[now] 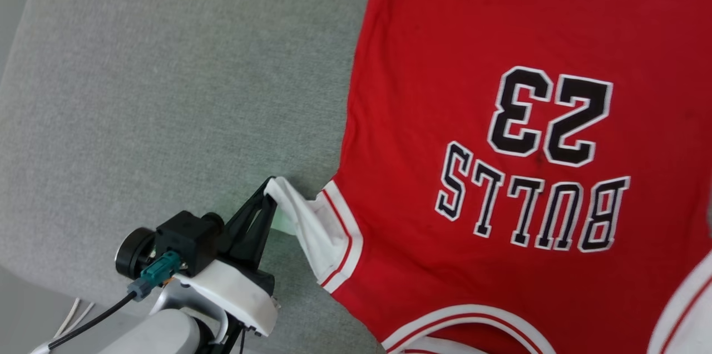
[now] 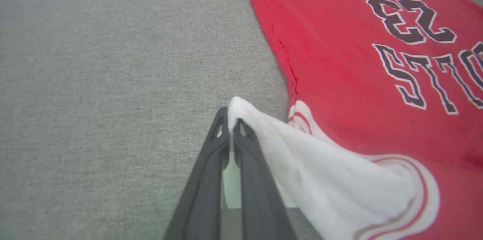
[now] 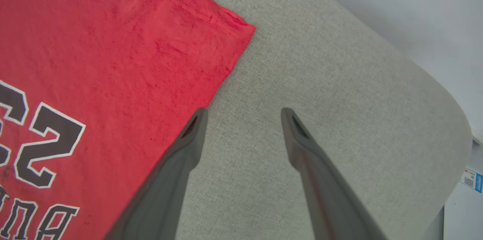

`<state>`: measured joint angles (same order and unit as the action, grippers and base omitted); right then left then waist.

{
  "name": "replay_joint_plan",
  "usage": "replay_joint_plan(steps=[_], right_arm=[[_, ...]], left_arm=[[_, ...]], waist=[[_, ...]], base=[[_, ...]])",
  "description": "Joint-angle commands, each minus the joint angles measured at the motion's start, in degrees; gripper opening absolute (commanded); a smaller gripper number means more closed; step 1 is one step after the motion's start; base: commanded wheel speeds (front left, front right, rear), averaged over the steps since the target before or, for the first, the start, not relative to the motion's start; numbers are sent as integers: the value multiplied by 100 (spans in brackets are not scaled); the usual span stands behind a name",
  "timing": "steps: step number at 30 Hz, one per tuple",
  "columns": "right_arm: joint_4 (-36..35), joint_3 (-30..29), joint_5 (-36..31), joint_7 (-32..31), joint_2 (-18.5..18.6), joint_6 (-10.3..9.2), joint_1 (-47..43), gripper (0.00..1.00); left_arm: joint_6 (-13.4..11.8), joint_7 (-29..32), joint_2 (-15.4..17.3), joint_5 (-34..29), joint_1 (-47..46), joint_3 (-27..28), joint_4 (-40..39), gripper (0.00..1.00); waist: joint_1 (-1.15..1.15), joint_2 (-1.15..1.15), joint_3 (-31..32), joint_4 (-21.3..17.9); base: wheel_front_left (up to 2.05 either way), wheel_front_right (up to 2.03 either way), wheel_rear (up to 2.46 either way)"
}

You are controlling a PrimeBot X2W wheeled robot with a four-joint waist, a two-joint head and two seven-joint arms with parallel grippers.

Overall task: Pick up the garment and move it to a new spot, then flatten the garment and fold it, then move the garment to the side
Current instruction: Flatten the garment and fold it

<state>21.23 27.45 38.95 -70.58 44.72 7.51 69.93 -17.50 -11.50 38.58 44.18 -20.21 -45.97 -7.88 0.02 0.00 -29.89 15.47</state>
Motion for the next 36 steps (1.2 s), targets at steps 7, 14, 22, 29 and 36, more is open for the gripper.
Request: replay_joint_plan(steps=[7,14,22,29,36], right_arm=[[277,-163,-208,-243,125,-4,46,100],[447,-324,-181,-69,-73,-3,-565,100],[202,-436,-175,297,-100,-3,-324,0],[-316,157,156,686,149,-4,-561,0],[-1504,763,926,1156,996,-5,-1482,0]], left_arm=[[20,-39,-235,-217,-349,-89,-54,0],[40,-74,-341,-275,-464,-119,9,0],[-54,-143,-301,-220,-247,-76,130,0],[-199,-200,-103,-77,137,65,126,0],[-436,-216,89,42,570,132,20,0]], waist=[[-2,0,-729,584],[-2,0,-845,643],[-2,0,-426,436],[-2,0,309,45],[-2,0,901,-428]], base=[[0,0,0],[0,0,0],[0,0,0],[0,0,0],[0,0,0]])
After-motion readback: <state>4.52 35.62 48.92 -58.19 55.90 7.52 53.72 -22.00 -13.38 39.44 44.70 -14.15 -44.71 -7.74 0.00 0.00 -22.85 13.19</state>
